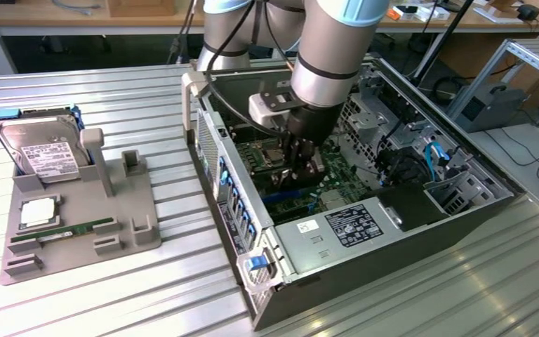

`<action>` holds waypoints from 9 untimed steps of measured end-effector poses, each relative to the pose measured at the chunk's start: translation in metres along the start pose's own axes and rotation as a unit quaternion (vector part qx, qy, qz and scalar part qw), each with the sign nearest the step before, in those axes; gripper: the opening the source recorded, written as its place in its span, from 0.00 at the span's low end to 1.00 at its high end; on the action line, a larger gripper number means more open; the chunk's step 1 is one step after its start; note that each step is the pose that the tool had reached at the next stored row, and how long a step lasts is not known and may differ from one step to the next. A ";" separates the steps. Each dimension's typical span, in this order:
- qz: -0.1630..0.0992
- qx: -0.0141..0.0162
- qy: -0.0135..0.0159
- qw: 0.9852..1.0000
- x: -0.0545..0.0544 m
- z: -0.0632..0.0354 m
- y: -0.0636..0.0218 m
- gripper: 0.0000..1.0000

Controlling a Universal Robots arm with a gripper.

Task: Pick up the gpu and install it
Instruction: 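Insert the gpu into the slot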

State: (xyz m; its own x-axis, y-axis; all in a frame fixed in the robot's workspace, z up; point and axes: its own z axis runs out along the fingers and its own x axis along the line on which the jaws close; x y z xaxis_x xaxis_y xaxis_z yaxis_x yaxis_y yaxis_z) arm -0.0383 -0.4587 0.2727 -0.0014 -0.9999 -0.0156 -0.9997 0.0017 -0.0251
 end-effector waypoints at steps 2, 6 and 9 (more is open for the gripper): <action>0.000 0.000 0.010 1.000 0.000 -0.0008 -0.0004 0.27; 0.000 0.000 0.015 1.000 -0.001 -0.0008 -0.0005 0.27; 0.000 0.000 0.015 1.000 -0.002 -0.0004 -0.0002 0.27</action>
State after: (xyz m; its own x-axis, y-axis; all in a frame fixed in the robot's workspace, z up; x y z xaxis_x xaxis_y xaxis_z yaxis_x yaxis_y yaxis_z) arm -0.0381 -0.4565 0.2731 -0.0014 -0.9999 0.0145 -0.9997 0.0011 -0.0251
